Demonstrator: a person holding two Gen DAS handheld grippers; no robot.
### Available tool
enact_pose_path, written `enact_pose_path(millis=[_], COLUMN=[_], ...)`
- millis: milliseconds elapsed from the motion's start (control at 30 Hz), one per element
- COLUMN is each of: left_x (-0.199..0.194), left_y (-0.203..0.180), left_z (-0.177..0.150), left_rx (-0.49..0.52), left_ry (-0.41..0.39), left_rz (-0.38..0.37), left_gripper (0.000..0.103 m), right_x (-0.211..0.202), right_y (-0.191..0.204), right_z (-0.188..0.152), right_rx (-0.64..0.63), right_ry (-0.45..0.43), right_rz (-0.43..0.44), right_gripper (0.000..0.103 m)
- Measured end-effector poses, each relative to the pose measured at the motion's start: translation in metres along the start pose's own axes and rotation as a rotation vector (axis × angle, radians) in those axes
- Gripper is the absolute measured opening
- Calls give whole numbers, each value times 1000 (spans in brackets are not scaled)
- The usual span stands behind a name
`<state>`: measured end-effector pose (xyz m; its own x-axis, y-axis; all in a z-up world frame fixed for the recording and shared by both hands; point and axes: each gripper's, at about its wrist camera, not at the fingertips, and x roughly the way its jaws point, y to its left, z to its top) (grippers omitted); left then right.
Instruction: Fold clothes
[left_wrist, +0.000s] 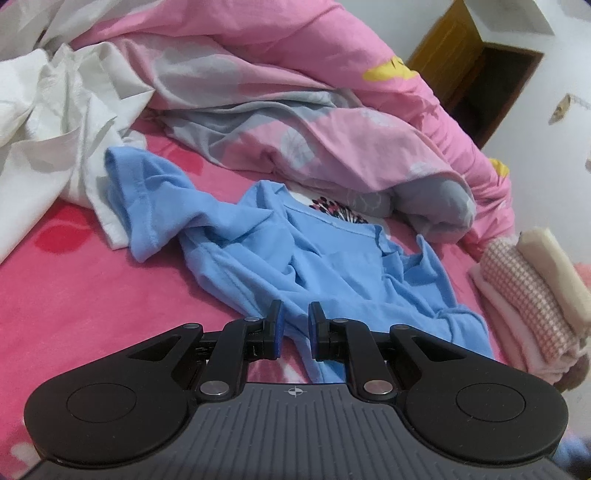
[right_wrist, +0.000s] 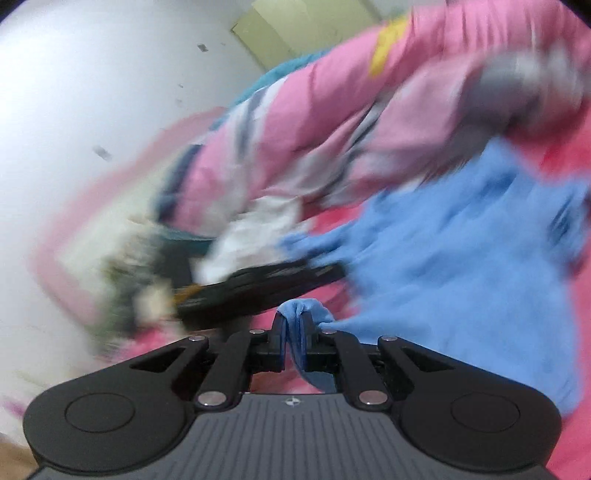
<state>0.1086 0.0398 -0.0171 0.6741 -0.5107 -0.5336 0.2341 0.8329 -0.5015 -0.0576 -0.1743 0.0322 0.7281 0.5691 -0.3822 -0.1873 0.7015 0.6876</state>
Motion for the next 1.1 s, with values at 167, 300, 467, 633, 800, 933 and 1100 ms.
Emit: enact_pose_path(millis=[167, 300, 467, 633, 800, 933, 1100], left_x=[-16, -43, -82, -90, -94, -96, -97], left_y=[10, 13, 10, 11, -2, -12, -21], left_z=[2, 3, -17, -59, -79, -84, -94], left_rx=[-35, -54, -55, -113, -103, -61, 2], left_ry=[-15, 26, 144, 261, 254, 250, 247], left_rz=[7, 13, -74, -102, -138, -149, -132], left_gripper=[12, 12, 27, 36, 36, 36, 36], right_x=[6, 2, 4, 17, 7, -19, -54], right_y=[-20, -23, 17, 29, 31, 19, 1], right_z=[-17, -33, -58, -91, -102, -95, -85], right_rx=[218, 260, -100, -254, -270, -208, -115], right_ry=[65, 90, 189, 261, 260, 197, 106], right_rz=[139, 184, -8, -110, -119, -108, -97], right_gripper=[7, 7, 7, 8, 15, 23, 26])
